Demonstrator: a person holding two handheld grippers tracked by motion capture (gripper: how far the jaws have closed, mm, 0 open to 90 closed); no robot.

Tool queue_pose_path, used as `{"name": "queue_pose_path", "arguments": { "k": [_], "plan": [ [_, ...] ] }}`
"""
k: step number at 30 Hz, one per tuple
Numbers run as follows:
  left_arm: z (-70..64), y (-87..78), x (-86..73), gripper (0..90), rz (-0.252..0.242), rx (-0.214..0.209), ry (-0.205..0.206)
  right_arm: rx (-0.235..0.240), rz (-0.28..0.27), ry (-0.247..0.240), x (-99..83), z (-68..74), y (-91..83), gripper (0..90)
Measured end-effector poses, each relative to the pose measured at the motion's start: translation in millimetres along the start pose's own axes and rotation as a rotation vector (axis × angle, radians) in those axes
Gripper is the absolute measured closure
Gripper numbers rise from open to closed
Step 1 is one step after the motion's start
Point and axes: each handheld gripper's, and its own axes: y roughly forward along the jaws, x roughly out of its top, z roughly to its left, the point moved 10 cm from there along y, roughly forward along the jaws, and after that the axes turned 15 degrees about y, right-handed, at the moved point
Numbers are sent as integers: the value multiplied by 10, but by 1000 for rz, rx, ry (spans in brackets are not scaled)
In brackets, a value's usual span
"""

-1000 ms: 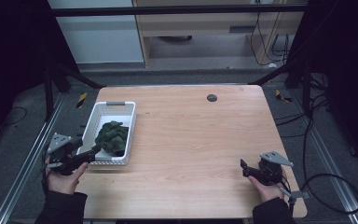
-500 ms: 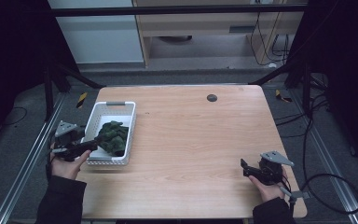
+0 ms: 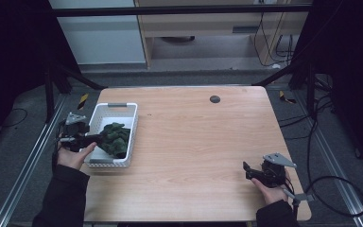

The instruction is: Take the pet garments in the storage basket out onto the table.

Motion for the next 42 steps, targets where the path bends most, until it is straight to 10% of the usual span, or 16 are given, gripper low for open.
{"name": "queue_pose_path", "arguments": {
  "k": [42],
  "plan": [
    [13,604,-125,215,205,-54,35,12,47,-9,-61,18,45,127]
  ]
}}
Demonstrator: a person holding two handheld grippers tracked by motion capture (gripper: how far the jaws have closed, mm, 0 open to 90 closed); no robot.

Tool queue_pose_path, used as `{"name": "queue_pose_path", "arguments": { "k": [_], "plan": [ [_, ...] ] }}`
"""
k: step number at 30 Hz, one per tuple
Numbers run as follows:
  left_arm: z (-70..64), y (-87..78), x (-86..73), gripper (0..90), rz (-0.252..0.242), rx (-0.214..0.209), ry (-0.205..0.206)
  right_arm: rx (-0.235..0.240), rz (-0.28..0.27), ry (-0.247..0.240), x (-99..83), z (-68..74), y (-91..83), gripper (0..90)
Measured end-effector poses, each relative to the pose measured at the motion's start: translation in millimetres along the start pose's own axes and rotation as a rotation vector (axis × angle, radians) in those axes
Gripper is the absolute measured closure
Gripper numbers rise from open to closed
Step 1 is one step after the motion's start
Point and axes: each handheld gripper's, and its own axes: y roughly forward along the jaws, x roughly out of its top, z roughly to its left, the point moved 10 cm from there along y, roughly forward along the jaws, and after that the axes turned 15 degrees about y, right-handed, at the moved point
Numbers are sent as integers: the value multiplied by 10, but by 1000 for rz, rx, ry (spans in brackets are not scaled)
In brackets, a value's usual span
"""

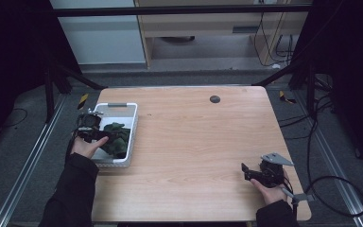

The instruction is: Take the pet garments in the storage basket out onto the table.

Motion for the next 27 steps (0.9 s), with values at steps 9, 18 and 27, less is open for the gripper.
{"name": "queue_pose_path", "arguments": {
  "k": [9,18,27],
  "plan": [
    [9,88,-27,233,28,-15,-12,6,15,-3,-19,10,10,126],
    [-7,190,-81,271,79,-33,-10,3,23,-9,-31,5,21,124],
    [-27,215,-102,451,102,-43,-8,3,32,-17,-45,8,32,123]
  ]
}}
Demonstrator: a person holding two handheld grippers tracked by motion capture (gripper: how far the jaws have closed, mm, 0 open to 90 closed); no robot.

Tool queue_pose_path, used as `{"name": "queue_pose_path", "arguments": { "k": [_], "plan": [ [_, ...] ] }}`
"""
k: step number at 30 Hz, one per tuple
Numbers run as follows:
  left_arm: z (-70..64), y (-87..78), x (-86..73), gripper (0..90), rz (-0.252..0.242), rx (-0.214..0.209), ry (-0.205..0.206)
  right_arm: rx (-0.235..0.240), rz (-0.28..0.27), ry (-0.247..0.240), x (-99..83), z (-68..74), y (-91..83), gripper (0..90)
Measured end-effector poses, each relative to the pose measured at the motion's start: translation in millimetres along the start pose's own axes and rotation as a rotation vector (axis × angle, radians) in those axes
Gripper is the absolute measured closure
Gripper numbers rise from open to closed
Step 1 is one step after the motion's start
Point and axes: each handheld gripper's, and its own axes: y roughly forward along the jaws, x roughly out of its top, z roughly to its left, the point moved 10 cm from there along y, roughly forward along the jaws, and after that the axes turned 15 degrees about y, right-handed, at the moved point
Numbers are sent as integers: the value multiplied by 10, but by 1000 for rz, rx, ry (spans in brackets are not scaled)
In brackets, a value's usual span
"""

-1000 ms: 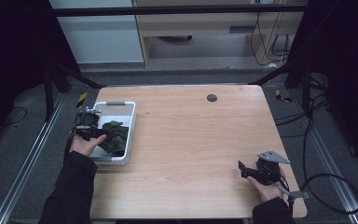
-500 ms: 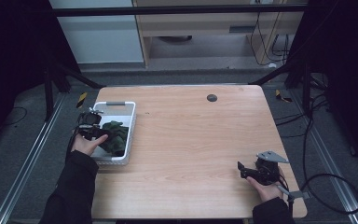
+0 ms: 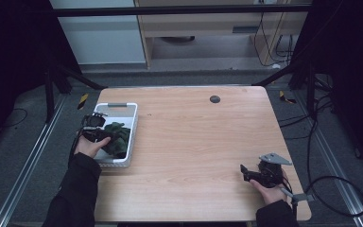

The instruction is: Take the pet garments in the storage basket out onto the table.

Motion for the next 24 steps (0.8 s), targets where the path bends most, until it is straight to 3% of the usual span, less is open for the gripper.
{"name": "queue_pose_path", "arguments": {
  "k": [5,11,18,24],
  "plan": [
    [-10,-3,-4,585,5,12,7,0,3,1,-4,2,1,123],
    [-10,-32,-30,666,25,15,15,-1,6,1,-10,4,1,123],
    [11,-130,-21,703,-4,25,6,0,8,3,-16,8,0,122],
    [49,-340,32,709,-62,61,20,-1,13,1,-21,7,3,122]
  ]
}}
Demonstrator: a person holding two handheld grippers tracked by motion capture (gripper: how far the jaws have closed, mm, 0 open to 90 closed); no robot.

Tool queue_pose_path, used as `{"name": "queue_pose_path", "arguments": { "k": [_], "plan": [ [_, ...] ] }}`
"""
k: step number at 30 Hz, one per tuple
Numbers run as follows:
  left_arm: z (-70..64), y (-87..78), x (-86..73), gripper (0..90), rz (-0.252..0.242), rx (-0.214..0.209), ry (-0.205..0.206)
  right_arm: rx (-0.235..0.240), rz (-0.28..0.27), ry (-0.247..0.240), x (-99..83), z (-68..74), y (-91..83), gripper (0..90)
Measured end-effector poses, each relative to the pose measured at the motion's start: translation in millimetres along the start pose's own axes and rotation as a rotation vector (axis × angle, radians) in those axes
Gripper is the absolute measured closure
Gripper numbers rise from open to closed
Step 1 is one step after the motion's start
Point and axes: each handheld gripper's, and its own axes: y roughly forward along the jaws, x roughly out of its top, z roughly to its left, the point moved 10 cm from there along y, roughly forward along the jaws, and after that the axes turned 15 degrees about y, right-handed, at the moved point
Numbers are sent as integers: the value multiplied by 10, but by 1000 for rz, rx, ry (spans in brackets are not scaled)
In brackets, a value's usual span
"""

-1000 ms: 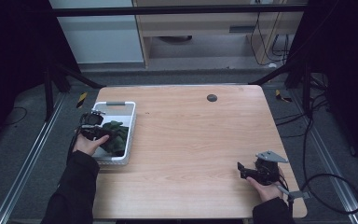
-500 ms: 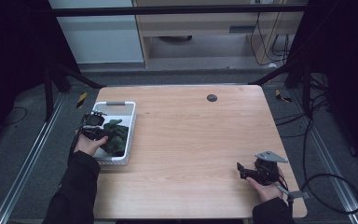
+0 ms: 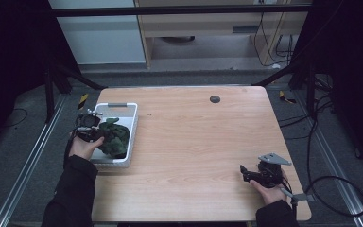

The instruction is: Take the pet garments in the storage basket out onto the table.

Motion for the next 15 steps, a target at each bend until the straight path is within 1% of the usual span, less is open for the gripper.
{"name": "queue_pose_path", "arguments": {
  "k": [1,2,3,4,5,6,8,11,12,14,15],
  "plan": [
    [16,-71,31,709,-21,7,0,-1,-3,0,2,0,-1,122],
    [16,-71,31,709,-21,7,0,-1,-3,0,2,0,-1,122],
    [23,-139,59,710,-38,11,4,0,-4,-1,3,-1,-4,122],
    [23,-139,59,710,-38,11,4,0,-4,-1,3,-1,-4,122],
    [23,-182,73,710,-47,13,10,1,-4,0,3,0,-5,122],
    [18,-240,90,711,-58,15,21,1,-6,-1,5,-2,-1,123],
    [11,-272,102,710,-66,15,23,5,-2,5,2,5,-2,123],
    [-12,-375,138,710,-86,11,37,5,-1,5,-1,4,1,122],
    [-27,-430,161,710,-102,13,45,5,-3,4,1,4,0,122],
    [-36,-460,173,711,-109,13,49,2,-6,-2,5,-2,2,122],
    [-46,-522,191,711,-122,16,56,1,-8,-3,5,-1,0,122]
  ]
}}
